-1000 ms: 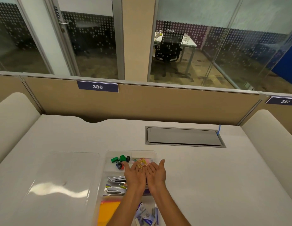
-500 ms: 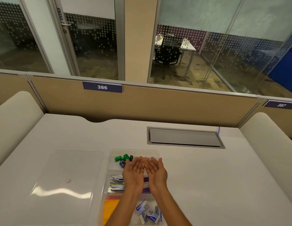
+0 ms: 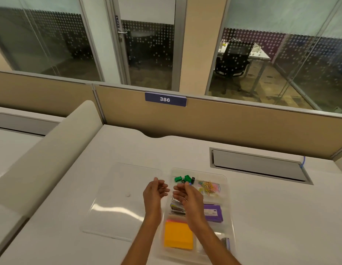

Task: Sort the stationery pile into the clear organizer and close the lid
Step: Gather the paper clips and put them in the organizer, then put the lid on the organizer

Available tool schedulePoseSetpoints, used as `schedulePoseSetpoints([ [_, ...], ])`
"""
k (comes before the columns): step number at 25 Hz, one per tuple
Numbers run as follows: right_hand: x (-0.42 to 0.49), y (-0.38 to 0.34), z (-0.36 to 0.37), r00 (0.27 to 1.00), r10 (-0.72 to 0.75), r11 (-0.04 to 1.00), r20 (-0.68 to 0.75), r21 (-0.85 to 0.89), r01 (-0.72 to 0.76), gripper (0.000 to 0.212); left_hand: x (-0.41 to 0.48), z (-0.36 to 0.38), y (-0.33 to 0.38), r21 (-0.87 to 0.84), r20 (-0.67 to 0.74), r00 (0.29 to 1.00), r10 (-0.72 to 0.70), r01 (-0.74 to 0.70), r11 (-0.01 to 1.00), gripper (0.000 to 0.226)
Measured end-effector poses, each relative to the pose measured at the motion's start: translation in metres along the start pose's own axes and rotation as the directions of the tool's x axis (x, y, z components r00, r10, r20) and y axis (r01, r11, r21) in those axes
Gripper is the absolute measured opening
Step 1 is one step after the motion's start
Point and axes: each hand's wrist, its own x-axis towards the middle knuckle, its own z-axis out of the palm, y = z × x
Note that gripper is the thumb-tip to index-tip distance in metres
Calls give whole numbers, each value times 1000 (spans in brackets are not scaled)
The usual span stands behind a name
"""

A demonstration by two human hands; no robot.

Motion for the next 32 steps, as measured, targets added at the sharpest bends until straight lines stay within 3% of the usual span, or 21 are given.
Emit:
schedulePoseSetpoints([
  [3, -12, 19, 37, 981, -16, 929, 193, -360, 86, 26, 30, -68, 14, 382, -94, 966, 240, -188, 905, 26],
  [6, -14, 50, 62, 935, 149, 532, 322, -823, 199, 56, 62, -141, 17, 683, -155, 918, 366, -168, 710, 17],
  [9, -17, 78, 74, 875, 280, 256, 394, -909, 328, 78, 79, -198, 11, 846, -186, 886, 425, -75, 528, 20],
  [12, -21, 91, 81, 859, 358, 143, 365, -931, 335, 85, 80, -227, 9, 884, -289, 875, 388, 88, 459, 23],
  [15, -23, 96, 85, 853, 420, 91, 309, -950, 299, 90, 81, -239, 10, 896, -283, 885, 370, 106, 431, 15],
  [20, -23, 99, 85, 837, 454, 58, 306, -947, 315, 98, 98, -255, 15, 863, -283, 910, 304, 103, 494, 16],
  [27, -27, 94, 82, 825, 463, 161, 323, -946, 280, 102, 79, -239, 61, 733, -246, 961, 127, 99, 673, 17],
  [32, -29, 79, 79, 852, 436, 230, 291, -951, 207, 97, 41, -204, 113, 783, -42, 988, 147, -59, 620, 15],
])
